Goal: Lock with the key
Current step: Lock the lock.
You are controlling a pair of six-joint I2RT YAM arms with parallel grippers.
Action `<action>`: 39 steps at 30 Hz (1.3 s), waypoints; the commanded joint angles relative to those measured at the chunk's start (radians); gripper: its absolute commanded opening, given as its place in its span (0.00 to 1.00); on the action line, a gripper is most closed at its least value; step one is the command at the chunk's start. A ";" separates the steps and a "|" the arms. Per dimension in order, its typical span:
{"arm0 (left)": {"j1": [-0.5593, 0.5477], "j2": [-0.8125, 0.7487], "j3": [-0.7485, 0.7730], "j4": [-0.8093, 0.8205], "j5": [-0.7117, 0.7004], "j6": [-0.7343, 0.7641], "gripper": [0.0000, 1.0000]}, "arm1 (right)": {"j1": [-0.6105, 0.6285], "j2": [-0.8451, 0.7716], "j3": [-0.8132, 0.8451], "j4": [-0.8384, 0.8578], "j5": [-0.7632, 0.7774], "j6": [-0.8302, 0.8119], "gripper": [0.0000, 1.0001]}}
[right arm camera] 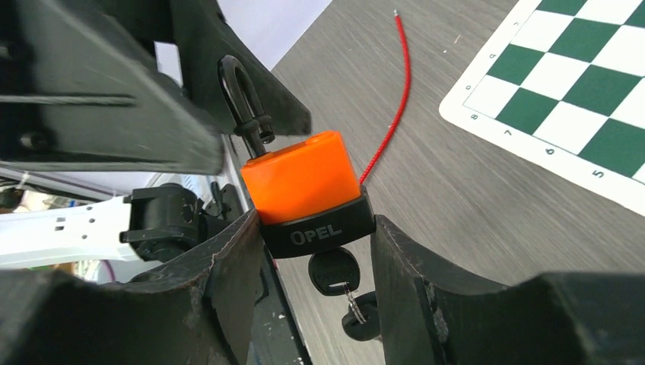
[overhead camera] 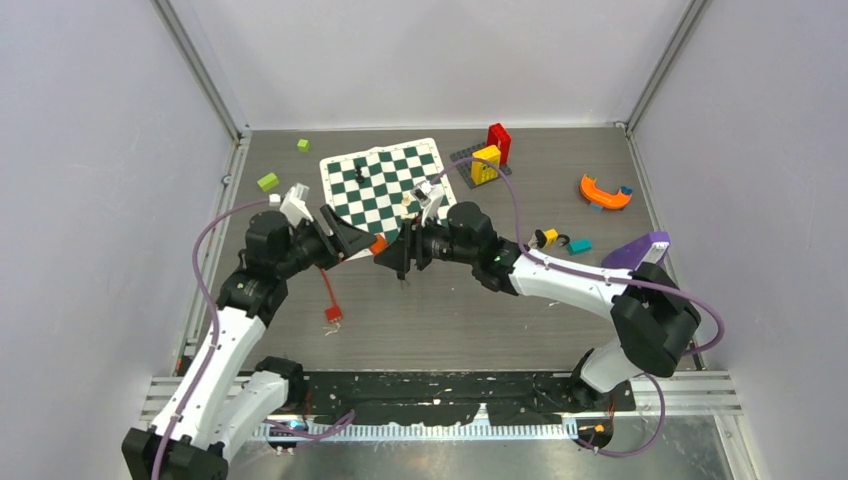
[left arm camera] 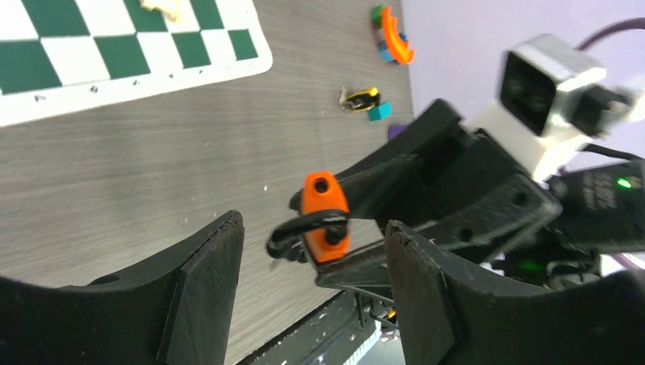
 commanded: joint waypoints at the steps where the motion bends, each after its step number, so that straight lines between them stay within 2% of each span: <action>1: -0.014 0.064 0.015 -0.035 -0.001 -0.027 0.66 | 0.019 -0.061 0.061 0.038 0.093 -0.075 0.26; 8: -0.024 0.076 -0.019 0.062 0.012 -0.075 0.61 | 0.031 -0.057 0.066 0.034 0.082 -0.095 0.26; 15: -0.034 0.090 -0.046 0.074 0.028 -0.095 0.45 | 0.036 -0.041 0.069 0.049 0.083 -0.081 0.26; 22: -0.044 0.098 -0.053 0.095 0.042 -0.097 0.41 | 0.040 -0.025 0.081 0.068 0.070 -0.053 0.27; 27: -0.044 0.109 -0.055 0.133 0.088 -0.101 0.24 | 0.042 -0.021 0.081 0.071 0.068 -0.034 0.28; 30: -0.044 0.109 -0.047 0.113 0.085 -0.098 0.21 | 0.041 -0.024 0.077 0.066 0.083 -0.028 0.29; 31: -0.045 0.105 -0.041 0.093 0.068 -0.096 0.21 | 0.041 -0.025 0.076 0.061 0.099 -0.027 0.29; 32: -0.044 0.099 -0.038 0.066 0.052 -0.091 0.26 | 0.041 -0.025 0.076 0.058 0.109 -0.027 0.29; 36: -0.045 0.063 -0.033 0.027 0.007 -0.097 0.51 | 0.042 -0.020 0.082 0.030 0.180 -0.023 0.30; 39: -0.045 0.023 -0.057 0.074 0.013 -0.118 0.64 | 0.042 -0.010 0.085 0.036 0.195 -0.016 0.30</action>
